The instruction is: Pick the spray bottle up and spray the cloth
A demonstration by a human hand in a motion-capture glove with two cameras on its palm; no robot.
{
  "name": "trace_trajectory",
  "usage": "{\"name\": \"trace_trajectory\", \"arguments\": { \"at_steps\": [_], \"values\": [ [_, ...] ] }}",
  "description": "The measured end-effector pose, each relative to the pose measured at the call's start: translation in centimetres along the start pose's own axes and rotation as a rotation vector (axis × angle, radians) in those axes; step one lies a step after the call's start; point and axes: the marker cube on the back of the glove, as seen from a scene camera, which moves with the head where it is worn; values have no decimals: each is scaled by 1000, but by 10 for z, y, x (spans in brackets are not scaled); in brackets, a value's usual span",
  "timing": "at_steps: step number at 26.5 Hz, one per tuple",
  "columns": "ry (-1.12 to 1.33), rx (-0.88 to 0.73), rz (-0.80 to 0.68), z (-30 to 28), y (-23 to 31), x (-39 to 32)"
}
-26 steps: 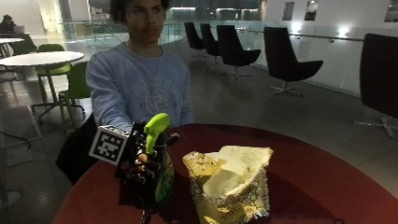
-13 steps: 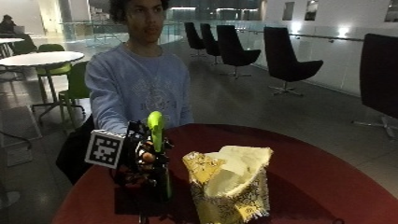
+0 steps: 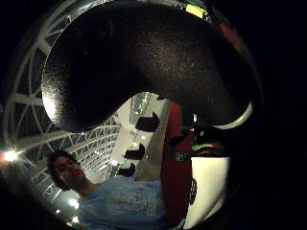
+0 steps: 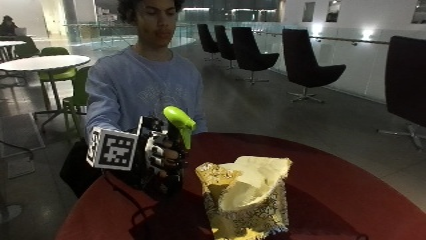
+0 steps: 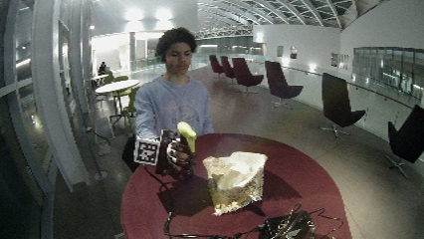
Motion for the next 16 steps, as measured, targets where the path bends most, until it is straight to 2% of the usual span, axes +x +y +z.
{"name": "trace_trajectory", "arguments": {
  "at_steps": [8, 16],
  "values": [
    [-24, -365, 78, -2, -13, -25],
    [126, -660, 227, 12, -37, -27]
  ]
}}
